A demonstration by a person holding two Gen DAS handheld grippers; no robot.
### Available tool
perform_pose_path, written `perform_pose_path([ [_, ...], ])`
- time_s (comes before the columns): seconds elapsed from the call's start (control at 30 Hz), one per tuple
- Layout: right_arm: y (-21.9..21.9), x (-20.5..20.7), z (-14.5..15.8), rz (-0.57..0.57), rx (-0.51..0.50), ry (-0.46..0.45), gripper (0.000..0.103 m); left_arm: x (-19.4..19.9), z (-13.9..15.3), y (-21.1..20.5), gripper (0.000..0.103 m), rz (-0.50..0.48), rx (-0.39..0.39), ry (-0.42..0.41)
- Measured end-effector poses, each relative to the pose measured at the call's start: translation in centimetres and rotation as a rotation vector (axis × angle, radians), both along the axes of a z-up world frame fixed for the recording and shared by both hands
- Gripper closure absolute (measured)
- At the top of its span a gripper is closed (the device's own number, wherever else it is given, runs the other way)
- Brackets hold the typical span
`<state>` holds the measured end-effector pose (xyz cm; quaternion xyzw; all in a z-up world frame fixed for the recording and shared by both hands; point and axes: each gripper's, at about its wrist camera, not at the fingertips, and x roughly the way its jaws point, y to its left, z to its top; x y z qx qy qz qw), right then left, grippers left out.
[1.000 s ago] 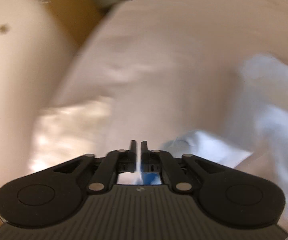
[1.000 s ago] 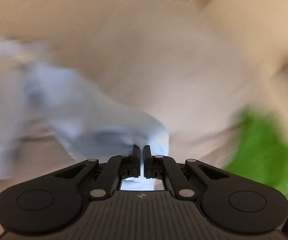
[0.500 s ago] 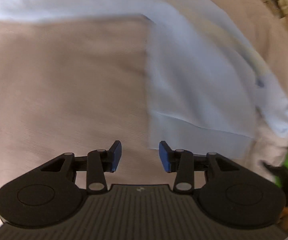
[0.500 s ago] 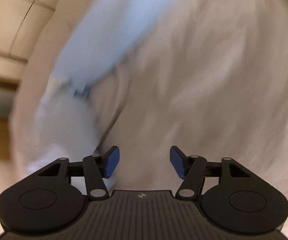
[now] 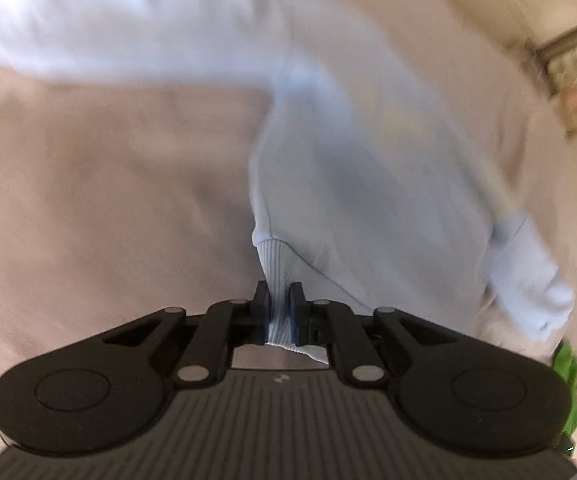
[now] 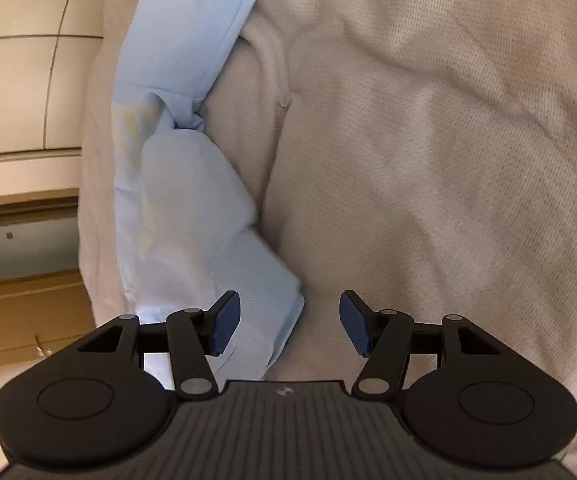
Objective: Fold clothes
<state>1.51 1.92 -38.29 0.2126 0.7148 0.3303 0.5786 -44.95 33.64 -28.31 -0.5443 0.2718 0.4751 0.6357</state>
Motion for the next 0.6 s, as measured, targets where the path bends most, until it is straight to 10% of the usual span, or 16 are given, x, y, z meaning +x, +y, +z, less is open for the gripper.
perform_pose_path([
  [0.2,4.0,-5.2,2.8,0.437,-0.027,-0.414,0.044,-6.3,2.5,4.5,0.101,0.077,0.075,0.170],
  [0.43,5.3,-3.7,-4.0,0.052,0.119,0.043,0.054,-5.3,1.6,8.4,0.101,-0.017,0.119,0.295],
  [0.6,6.2,-2.1,-6.8,-0.097,0.111,0.049,0.074,-5.8,-0.8,9.7,0.101,-0.037,0.106,0.320],
])
